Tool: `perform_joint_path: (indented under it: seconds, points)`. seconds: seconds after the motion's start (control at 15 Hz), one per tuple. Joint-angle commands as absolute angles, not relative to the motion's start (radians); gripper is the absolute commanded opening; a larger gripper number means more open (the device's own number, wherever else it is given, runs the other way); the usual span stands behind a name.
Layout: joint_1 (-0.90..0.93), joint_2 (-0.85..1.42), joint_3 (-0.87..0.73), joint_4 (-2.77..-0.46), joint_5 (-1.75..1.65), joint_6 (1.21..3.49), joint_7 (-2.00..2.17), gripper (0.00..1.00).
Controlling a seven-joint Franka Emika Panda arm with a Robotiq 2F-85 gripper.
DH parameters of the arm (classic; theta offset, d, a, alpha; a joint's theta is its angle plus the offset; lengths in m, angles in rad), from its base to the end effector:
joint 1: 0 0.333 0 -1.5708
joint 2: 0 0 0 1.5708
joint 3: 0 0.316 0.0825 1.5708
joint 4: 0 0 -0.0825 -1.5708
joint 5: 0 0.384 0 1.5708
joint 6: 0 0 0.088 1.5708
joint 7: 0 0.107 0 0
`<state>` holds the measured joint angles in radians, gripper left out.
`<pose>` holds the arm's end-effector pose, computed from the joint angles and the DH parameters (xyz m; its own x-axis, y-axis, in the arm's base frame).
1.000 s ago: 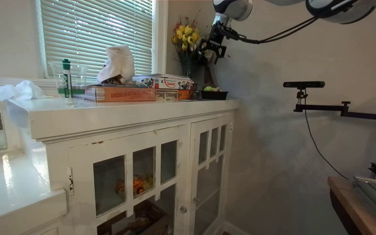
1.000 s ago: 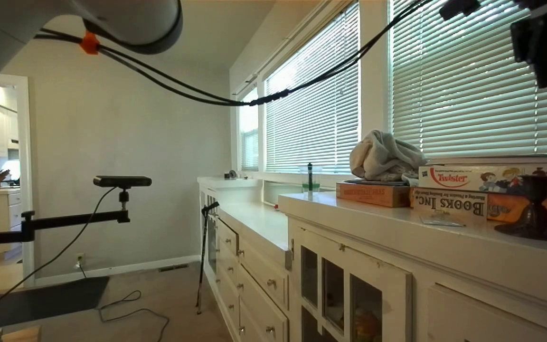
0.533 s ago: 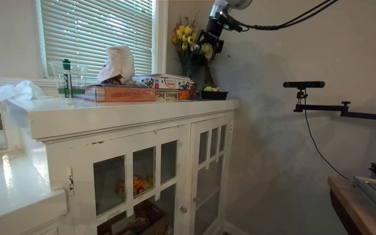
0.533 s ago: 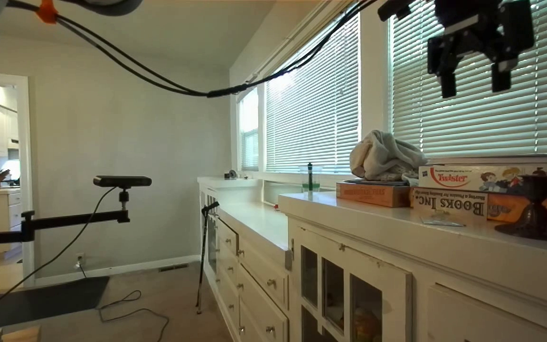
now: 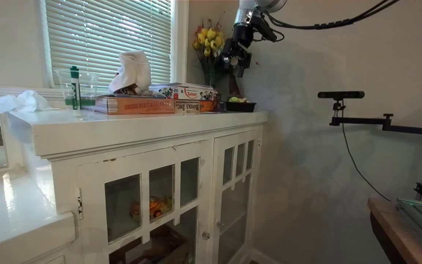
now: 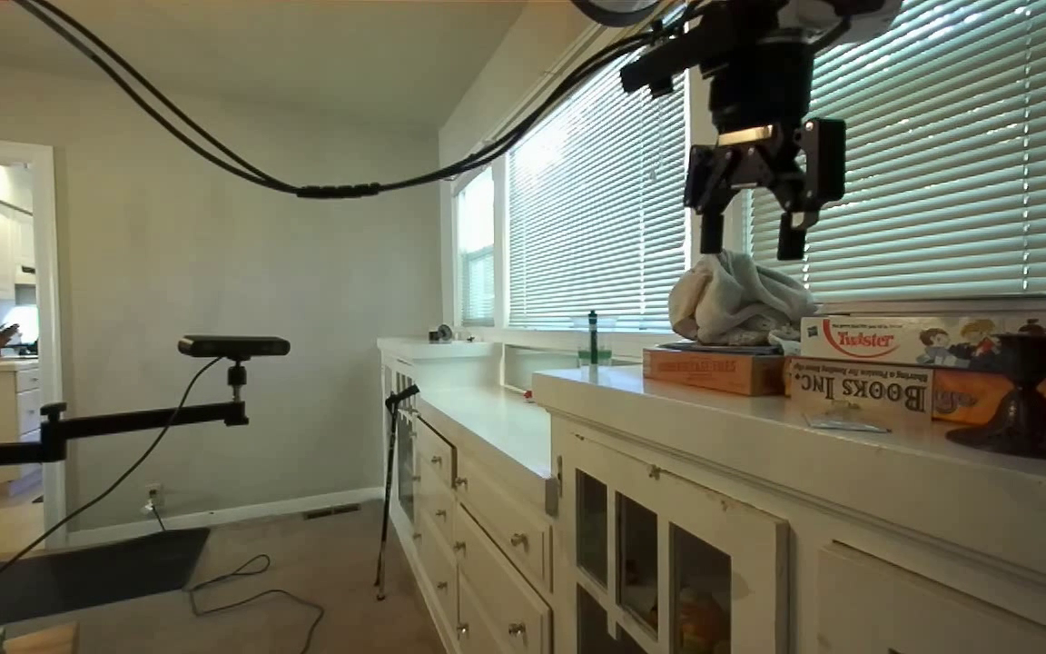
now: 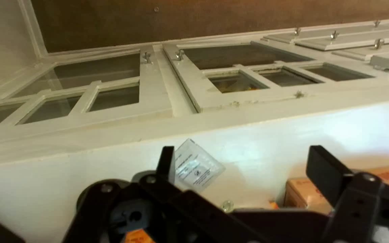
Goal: Place the tennis ball in the black tub on the right side
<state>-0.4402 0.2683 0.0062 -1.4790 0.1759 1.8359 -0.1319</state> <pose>0.5983 -0.2624 0.5321 0.9341 -0.3407 0.1066 -0.3219 -0.9329 -0.1613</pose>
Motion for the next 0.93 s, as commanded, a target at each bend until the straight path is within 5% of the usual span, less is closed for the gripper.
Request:
perform_joint_path:
  seconds: [0.0,0.87]
  points:
    - [-0.334,0.129,-0.059,-1.720,0.090,1.947,-0.129,1.00]
    - [-0.060,-0.151,-0.015,-2.417,-0.087,2.385,0.380,1.00]
